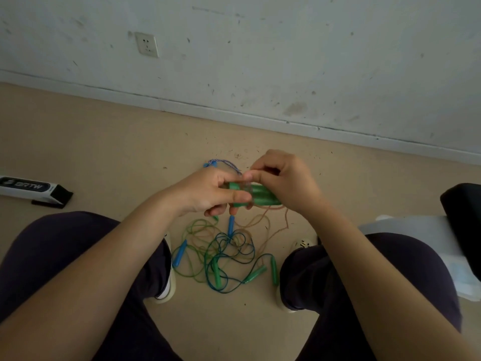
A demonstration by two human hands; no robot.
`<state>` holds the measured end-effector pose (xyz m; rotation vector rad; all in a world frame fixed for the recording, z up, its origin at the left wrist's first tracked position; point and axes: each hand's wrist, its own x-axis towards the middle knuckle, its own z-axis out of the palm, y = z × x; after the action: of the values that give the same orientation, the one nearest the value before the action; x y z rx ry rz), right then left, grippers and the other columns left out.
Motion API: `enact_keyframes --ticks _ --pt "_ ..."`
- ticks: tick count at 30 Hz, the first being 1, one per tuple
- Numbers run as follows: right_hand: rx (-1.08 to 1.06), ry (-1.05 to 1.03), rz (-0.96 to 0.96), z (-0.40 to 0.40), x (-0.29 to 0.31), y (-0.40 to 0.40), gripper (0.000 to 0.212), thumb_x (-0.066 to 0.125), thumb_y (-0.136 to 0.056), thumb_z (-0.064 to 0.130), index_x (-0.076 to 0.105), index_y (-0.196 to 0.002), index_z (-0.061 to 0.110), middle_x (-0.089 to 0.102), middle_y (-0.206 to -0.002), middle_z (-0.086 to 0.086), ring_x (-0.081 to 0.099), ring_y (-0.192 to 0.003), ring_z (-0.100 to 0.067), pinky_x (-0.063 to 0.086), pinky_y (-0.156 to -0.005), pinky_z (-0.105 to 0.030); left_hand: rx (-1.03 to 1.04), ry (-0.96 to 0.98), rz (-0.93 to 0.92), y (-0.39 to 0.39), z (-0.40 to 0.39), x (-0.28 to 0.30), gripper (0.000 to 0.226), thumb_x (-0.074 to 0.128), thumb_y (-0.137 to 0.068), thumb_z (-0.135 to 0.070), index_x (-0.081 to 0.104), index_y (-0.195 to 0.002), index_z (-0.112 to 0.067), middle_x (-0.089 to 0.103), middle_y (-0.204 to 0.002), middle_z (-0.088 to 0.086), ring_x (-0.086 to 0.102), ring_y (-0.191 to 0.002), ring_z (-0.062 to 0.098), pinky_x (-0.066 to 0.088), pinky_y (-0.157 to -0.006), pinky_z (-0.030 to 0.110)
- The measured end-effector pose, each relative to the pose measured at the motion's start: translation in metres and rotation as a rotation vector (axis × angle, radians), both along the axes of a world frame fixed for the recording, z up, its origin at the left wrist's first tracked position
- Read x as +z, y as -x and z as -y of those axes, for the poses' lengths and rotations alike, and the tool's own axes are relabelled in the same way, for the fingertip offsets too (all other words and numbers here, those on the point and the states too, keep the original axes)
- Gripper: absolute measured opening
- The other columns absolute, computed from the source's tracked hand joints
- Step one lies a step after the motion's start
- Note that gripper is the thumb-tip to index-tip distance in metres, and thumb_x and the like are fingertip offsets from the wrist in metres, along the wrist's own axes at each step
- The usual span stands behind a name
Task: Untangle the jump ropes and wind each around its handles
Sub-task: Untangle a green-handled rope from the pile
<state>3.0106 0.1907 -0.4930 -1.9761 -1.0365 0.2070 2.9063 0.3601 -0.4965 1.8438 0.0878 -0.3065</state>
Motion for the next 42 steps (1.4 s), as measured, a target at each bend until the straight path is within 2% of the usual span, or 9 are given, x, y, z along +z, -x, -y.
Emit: enact_keyframes --ticks 4,9,14,19,21,27,34,39,42 --pt "-0.067 -0.006 -0.033 -0.003 -0.005 -0.001 0.009 0.076 -0.082 0.028 0.072 -0.075 0.024 0.056 -0.070 0.006 0.049 -0.062 -0.005 0.038 -0.059 -0.016 0.012 -0.003 0.014 -0.002 0.004 -0.001 0.014 0.070 -0.090 -0.023 0.073 -0.092 -0.009 0.066 -0.067 0.007 0.048 -0.043 0.013 0.040 -0.043 0.024" --pt "-0.093 0.012 -0.100 -0.004 -0.006 0.000 0.014 0.077 -0.082 0.030 0.071 -0.075 0.019 0.064 -0.068 0.000 0.056 -0.061 -0.012 0.047 -0.059 -0.029 0.050 0.000 0.057 -0.002 0.002 -0.002 0.015 0.071 -0.090 -0.015 0.071 -0.098 -0.002 0.072 -0.077 0.010 0.062 -0.054 0.016 0.053 -0.052 0.030" --pt "-0.074 0.004 -0.217 -0.005 -0.006 -0.002 0.026 0.077 -0.083 0.026 0.053 -0.078 0.018 0.049 -0.066 0.006 0.041 -0.055 -0.002 0.036 -0.054 -0.017 0.100 0.011 0.076 0.000 0.004 -0.006 0.017 0.070 -0.089 -0.009 0.068 -0.103 0.000 0.072 -0.076 0.007 0.064 -0.057 0.018 0.055 -0.054 0.031" --pt "-0.041 0.122 -0.278 -0.005 -0.007 0.002 0.024 0.065 -0.092 0.035 0.067 -0.087 0.011 0.068 -0.078 -0.010 0.058 -0.066 -0.015 0.051 -0.063 -0.037 0.117 -0.012 0.078 -0.001 0.002 -0.006 0.022 0.069 -0.090 -0.009 0.065 -0.110 -0.001 0.072 -0.076 0.006 0.068 -0.058 0.018 0.057 -0.056 0.031" --pt "-0.017 0.081 -0.361 -0.002 -0.004 0.002 0.023 0.065 -0.092 0.034 0.068 -0.090 0.011 0.070 -0.079 -0.013 0.062 -0.064 -0.021 0.053 -0.056 -0.041 0.130 -0.003 0.083 -0.001 0.002 -0.006 0.024 0.068 -0.090 -0.008 0.064 -0.113 -0.001 0.072 -0.076 0.006 0.067 -0.058 0.018 0.057 -0.056 0.030" --pt "0.009 -0.140 -0.720 0.003 0.000 -0.003 0.015 0.070 -0.088 0.015 0.070 -0.102 0.010 0.065 -0.075 -0.009 0.055 -0.049 -0.019 0.042 -0.042 -0.025 0.287 0.157 0.128 -0.003 -0.002 -0.005 0.023 0.065 -0.091 -0.009 0.065 -0.115 -0.007 0.070 -0.080 0.012 0.065 -0.057 0.019 0.054 -0.052 0.026" --pt "0.081 -0.096 -0.647 0.004 0.000 -0.001 0.014 0.074 -0.084 0.010 0.074 -0.097 0.014 0.062 -0.067 -0.008 0.044 -0.046 -0.013 0.034 -0.042 -0.020 0.017 0.079 -0.120 0.003 -0.013 0.003 0.034 0.064 -0.087 -0.033 0.064 -0.111 -0.009 0.073 -0.089 0.011 0.070 -0.069 0.026 0.056 -0.060 0.029" --pt "0.122 -0.011 -0.673 0.002 -0.002 0.001 0.016 0.075 -0.083 0.009 0.073 -0.098 0.009 0.061 -0.066 -0.006 0.043 -0.046 -0.013 0.035 -0.042 -0.021 -0.153 -0.031 -0.240 0.006 -0.017 0.006 0.050 0.058 -0.085 -0.047 0.063 -0.112 -0.006 0.073 -0.081 0.011 0.065 -0.059 0.023 0.053 -0.055 0.028" --pt "0.127 -0.018 -0.705 0.002 -0.003 0.000 0.019 0.075 -0.083 0.010 0.073 -0.101 0.007 0.062 -0.069 -0.009 0.043 -0.046 -0.014 0.033 -0.041 -0.020 -0.140 -0.072 -0.205 0.006 -0.015 0.004 0.054 0.057 -0.083 -0.049 0.063 -0.111 -0.005 0.072 -0.075 0.007 0.063 -0.055 0.020 0.051 -0.052 0.026"
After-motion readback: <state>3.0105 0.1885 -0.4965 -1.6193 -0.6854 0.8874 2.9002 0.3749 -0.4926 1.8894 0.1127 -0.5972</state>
